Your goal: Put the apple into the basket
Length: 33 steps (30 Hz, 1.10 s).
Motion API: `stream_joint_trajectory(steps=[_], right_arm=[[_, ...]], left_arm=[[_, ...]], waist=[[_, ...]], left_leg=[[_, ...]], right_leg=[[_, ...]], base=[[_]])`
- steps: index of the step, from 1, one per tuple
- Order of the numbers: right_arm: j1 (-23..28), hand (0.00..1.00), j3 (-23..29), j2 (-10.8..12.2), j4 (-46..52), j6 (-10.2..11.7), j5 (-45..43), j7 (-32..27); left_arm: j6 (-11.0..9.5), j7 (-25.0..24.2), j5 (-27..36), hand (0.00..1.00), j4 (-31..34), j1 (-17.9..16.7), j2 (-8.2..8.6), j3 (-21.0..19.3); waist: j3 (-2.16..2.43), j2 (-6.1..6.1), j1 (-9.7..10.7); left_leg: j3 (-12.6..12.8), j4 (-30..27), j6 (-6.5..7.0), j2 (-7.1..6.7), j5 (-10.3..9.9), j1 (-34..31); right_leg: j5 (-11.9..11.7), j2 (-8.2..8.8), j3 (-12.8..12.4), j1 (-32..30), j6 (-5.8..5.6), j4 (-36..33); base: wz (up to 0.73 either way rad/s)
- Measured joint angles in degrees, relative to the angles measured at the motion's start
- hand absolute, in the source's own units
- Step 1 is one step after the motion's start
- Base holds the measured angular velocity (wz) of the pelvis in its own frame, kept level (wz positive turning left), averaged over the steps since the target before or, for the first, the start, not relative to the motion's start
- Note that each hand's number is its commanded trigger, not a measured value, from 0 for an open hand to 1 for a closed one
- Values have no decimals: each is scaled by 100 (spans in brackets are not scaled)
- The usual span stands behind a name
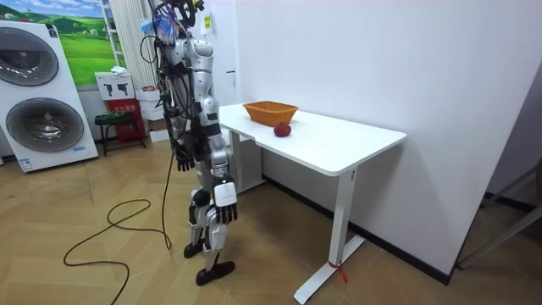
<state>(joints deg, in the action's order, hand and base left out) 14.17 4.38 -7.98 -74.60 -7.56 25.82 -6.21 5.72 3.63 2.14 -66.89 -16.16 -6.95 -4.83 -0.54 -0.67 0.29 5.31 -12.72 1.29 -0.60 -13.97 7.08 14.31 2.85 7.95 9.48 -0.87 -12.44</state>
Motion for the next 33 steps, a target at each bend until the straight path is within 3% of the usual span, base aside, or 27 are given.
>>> stream_joint_trajectory(steps=[1, 4, 8, 12, 14, 16, 18, 21, 24, 26, 30, 33], right_arm=[[71, 0, 398, -2, 145, 16, 693, -163], [62, 0, 1160, -17, 731, 259, 2237, -502], [2, 0, 1863, -39, 1438, 627, 3642, -994], [0, 0, 2311, -93, 2367, 876, 4126, -1681], [-19, 0, 2490, -130, 2864, 1172, 4097, -2214], [-26, 0, 2617, -136, 3279, 1320, 4080, -2641], [-53, 0, 2625, -148, 3742, 1413, 3762, -3090], [-103, 0, 2617, -149, 4925, 1603, 2291, -3995], [-169, 0, 2612, -160, 5788, 1702, 1467, -4493], [-216, 0, 2476, -199, 6486, 1853, 340, -4894], [-198, 0, 2119, -331, 6999, 2009, -1312, -5152], [-126, 0, 1869, -330, 7255, 2008, -2226, -5077]], left_arm=[[-29, 1, 110, 0, 1, -61, -2, -112], [-123, 98, 344, 0, -1, -143, -46, -324], [-398, 225, 504, 0, 21, -229, -126, -850], [-467, 286, 704, 0, 69, -426, -188, -978], [-505, 329, 668, 0, 192, -503, -218, -980], [-547, 341, 521, 0, 254, -525, -222, -981], [-613, 346, 438, 0, 293, -517, -222, -981], [-656, 360, 242, 0, 367, -459, -230, -969], [-763, 360, 89, 0, 455, -455, -241, -951], [-828, 364, 48, 0, 419, -454, -250, -923], [-840, 364, -69, 0, 271, -449, -282, -630], [-839, 307, -288, 0, 280, -414, -273, -567]], waist=[[-27, 10, 68], [-31, 10, 275], [-9, -54, 379], [10, -114, 443], [36, -177, 449], [49, -201, 416], [61, -224, 412], [69, -173, 410], [73, -146, 393], [79, -126, 375], [73, -131, 310], [72, -146, 127]], left_leg=[[15, 1, 0, 6, 0, 42], [72, 10, -5, 25, -33, 41], [98, -18, -2, 21, -41, 56], [137, -17, 2, 14, -40, 16], [137, -46, 6, 8, -36, -60], [144, -50, 6, 5, -36, -96], [150, -60, 6, 2, -37, -153], [152, -66, 6, -4, -37, -209], [147, -65, 7, 0, -36, -295], [147, -85, 7, 3, -36, -345], [104, -76, 8, 0, -35, -347], [124, -71, 7, 9, -35, -337]], right_leg=[[0, -1, -8, -9, 0, -27], [2, -19, -65, -37, 3, -28], [20, -20, -126, -44, -4, -31], [14, -10, -149, -109, -14, -26], [10, -10, -148, -167, -17, -36], [9, -11, -161, -194, -18, -35], [8, -11, -166, -244, -19, -33], [7, -6, -165, -295, -21, -35], [6, -8, -147, -382, -21, -49], [5, -11, -147, -436, -20, -56], [-4, -13, -140, -454, -22, -53], [-15, -23, -160, -452, -18, -30]], base=[[-10], [-12], [-3], [-5], [0], [0], [0], [0], [0], [0], [2], [-5]])
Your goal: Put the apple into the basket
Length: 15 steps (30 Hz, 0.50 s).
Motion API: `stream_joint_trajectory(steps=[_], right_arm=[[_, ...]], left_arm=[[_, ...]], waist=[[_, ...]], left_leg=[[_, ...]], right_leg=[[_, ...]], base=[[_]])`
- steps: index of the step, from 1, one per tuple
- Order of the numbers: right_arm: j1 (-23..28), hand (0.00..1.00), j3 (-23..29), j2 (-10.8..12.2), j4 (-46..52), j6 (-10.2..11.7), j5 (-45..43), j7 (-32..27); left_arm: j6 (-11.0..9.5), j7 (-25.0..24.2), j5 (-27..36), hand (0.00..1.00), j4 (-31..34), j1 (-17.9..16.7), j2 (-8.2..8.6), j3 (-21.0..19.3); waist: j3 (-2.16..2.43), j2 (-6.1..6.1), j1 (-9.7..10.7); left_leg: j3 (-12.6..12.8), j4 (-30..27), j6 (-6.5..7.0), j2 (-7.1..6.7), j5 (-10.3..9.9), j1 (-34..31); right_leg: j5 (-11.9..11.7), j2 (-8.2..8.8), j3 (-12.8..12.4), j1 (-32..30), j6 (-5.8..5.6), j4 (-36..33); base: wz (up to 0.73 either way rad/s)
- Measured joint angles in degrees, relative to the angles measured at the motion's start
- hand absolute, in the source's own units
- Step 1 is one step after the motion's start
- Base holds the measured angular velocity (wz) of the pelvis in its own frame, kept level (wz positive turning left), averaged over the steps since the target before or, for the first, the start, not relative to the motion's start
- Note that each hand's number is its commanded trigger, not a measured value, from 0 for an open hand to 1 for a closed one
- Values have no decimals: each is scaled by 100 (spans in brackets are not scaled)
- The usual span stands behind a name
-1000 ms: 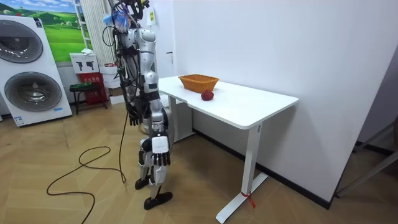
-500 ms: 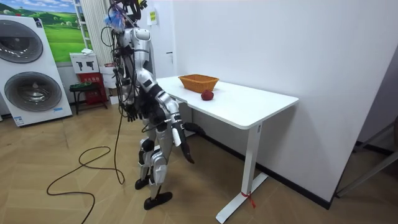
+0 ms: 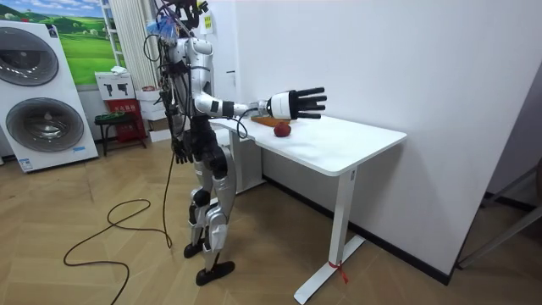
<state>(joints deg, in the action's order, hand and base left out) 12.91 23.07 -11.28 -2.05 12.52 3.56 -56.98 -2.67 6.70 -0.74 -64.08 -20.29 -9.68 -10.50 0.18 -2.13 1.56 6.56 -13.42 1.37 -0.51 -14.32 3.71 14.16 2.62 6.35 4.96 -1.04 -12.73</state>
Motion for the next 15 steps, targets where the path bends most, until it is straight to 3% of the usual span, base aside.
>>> stream_joint_trajectory(steps=[2, 11, 15], right_arm=[[-21, 0, -259, -3, 63, 49, -417, 232], [69, 0, -1539, -24, 78, 59, -415, 1324], [67, 0, -1857, -30, 78, 57, -414, 1711]], left_arm=[[-2, -38, -48, 0, -1, 44, -1, 17], [-42, -141, -51, 0, -280, 328, -11, 307], [-41, -173, -46, 0, -282, 440, -15, 410]], waist=[[-4, -3, -75], [-45, -1, -280], [-19, 11, -348]], left_leg=[[2, 1, 0, 9, 0, 0], [4, -1, 0, 22, 0, -27], [-20, 3, -1, 26, 0, -99]], right_leg=[[-13, -9, 1, 0, 6, 14], [-32, -12, 34, -11, 15, 19], [-35, -15, 63, -68, 19, 17]], base=[[0], [0], [2]])
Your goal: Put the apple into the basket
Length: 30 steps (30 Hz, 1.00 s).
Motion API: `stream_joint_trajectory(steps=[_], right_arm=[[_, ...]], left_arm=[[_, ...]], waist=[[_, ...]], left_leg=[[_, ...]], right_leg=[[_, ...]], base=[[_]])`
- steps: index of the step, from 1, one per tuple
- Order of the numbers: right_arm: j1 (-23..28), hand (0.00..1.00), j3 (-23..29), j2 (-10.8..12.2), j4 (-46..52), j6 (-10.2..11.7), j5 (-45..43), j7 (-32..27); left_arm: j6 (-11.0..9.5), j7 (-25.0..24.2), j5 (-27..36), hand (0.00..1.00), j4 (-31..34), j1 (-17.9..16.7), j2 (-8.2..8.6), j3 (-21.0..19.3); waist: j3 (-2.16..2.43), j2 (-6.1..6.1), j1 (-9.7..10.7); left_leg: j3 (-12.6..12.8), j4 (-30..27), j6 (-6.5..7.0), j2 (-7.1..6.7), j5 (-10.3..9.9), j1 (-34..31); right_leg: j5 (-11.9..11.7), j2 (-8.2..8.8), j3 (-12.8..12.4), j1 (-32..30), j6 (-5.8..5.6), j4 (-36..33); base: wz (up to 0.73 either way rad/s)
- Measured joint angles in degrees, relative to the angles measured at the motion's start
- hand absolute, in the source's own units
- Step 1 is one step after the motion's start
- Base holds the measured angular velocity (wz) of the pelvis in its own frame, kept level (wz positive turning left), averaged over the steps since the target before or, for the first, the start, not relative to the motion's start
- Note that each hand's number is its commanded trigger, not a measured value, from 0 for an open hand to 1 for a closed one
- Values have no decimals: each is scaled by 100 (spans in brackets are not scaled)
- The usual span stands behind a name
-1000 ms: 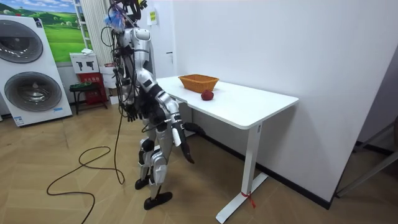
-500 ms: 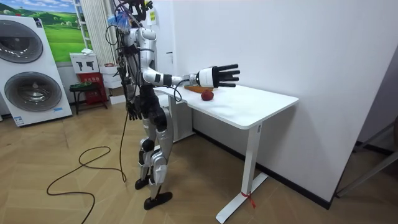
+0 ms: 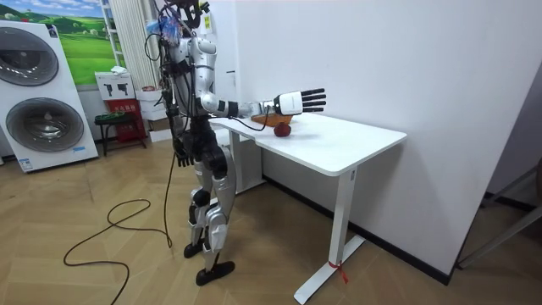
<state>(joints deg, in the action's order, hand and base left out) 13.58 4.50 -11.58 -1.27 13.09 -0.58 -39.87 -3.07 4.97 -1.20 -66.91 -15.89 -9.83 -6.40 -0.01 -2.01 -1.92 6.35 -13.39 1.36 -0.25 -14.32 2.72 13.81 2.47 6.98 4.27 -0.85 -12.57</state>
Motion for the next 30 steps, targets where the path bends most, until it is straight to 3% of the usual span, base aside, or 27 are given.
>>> stream_joint_trajectory(steps=[10, 24, 30], right_arm=[[33, 0, -442, -13, -172, -6, -1, 442], [186, 0, -539, -16, -931, 8, -7, 667], [278, 0, -566, -12, -1164, 215, -11, 749]], left_arm=[[24, -7, 39, 0, 11, -14, -33, 106], [10, 53, 43, 0, 53, 20, -42, 92], [9, 45, 39, 0, 249, 5, -42, 95]], waist=[[-16, 22, -3], [-21, 86, 6], [7, 53, 6]], left_leg=[[-51, 12, -1, -15, 1, 1], [-44, 122, -3, -23, 3, 213], [-37, 120, -3, -18, 3, 246]], right_leg=[[-14, 10, 103, 69, -9, 126], [-15, 7, 96, 260, -11, 206], [-15, 7, 92, 282, -11, 203]], base=[[3], [0], [0]])
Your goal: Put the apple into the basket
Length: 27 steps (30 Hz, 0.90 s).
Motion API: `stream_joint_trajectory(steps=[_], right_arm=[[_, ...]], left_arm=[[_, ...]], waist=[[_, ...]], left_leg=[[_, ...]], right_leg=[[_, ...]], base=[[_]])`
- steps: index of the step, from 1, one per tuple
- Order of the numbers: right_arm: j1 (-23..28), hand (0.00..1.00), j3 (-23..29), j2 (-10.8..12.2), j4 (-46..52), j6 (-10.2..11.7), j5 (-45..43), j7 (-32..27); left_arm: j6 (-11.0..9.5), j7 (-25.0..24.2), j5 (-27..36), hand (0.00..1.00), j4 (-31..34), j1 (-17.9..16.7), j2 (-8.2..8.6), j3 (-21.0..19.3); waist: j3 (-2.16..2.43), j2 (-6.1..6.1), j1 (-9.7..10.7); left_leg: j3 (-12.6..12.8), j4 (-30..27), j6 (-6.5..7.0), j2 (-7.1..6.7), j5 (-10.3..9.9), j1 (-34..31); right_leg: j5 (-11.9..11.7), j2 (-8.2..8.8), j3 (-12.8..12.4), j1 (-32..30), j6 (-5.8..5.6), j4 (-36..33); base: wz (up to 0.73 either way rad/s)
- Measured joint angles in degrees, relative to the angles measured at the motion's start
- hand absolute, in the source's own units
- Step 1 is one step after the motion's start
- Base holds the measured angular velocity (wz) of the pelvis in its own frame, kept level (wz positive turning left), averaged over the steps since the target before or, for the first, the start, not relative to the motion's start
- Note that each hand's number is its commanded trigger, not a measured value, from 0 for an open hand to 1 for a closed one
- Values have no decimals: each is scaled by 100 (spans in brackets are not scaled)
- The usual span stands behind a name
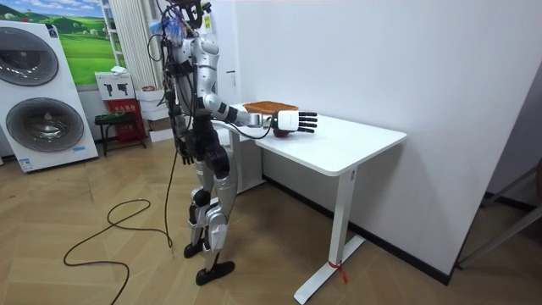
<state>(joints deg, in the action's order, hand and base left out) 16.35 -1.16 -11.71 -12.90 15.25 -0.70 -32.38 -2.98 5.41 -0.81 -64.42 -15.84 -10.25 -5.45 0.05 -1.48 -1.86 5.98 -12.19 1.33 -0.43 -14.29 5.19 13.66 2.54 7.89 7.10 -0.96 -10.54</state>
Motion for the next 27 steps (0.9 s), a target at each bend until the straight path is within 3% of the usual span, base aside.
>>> stream_joint_trajectory(steps=[5, 12, 18, 20, 27], right_arm=[[176, 0, -39, 7, -108, 88, -38, 148], [214, 0, -46, 43, -255, 209, -744, 250], [292, 0, -124, 71, -487, 507, -941, 231], [295, 0, -145, 71, -651, 722, -1014, 222], [394, 0, -172, 69, -720, 900, -1344, -32]], left_arm=[[1, -75, 1, 0, 32, -3, -5, -2], [7, -80, 7, 0, 25, 45, -5, 0], [-11, -31, 28, 0, 26, 59, -1, 6], [-97, 68, 29, 0, 25, 98, 0, 6], [-350, 164, 407, 0, 21, 151, 5, 37]], waist=[[12, -9, 11], [25, 6, 41], [54, 12, 125], [57, 17, 186], [68, 30, 287]], left_leg=[[10, -1, 0, 2, 0, 121], [12, 57, 0, 11, -1, 102], [22, 39, 8, 10, 4, 134], [25, 39, 11, 8, 6, 147], [27, 56, 18, 1, 10, 156]], right_leg=[[-16, 2, 2, 123, -7, 3], [-51, -5, 11, 115, -8, -10], [-75, -9, 6, 139, -11, 5], [-90, -8, 7, 166, -23, 28], [-122, -8, 0, 195, -37, 95]], base=[[0], [0], [0], [0], [0]])
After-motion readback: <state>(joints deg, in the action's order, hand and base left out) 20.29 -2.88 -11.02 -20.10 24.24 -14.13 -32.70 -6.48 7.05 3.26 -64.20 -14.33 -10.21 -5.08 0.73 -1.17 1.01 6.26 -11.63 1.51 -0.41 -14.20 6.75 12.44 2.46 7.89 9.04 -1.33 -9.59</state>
